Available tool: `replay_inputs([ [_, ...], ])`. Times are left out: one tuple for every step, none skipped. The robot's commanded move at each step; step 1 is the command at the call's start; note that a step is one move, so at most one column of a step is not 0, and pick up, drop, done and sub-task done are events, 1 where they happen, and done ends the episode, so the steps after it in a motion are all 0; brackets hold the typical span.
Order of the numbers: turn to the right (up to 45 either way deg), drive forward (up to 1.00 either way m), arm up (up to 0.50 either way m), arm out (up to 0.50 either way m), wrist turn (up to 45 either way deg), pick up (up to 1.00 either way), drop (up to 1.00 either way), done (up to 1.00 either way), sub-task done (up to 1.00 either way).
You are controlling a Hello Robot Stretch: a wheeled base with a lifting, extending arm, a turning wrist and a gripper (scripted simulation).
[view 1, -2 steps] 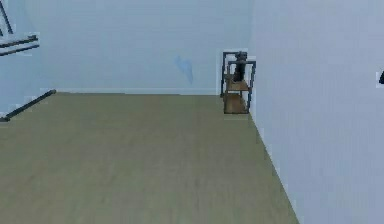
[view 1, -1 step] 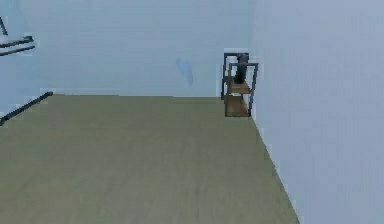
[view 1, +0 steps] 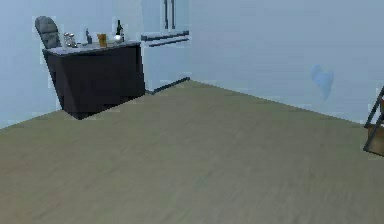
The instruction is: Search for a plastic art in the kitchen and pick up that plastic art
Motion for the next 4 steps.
replay_inputs([
  [0.0,0.20,0.00,0.00,0.0,0.00,0.00,0.00,0.00],
  [-45.0,0.00,0.00,0.00,0.0,0.00,0.00,0.00,0.00],
  [-6.0,0.00,0.00,0.00,0.0,0.00,0.00,0.00,0.00],
  [0.0,0.30,0.00,0.00,0.0,0.00,0.00,0.00,0.00],
])
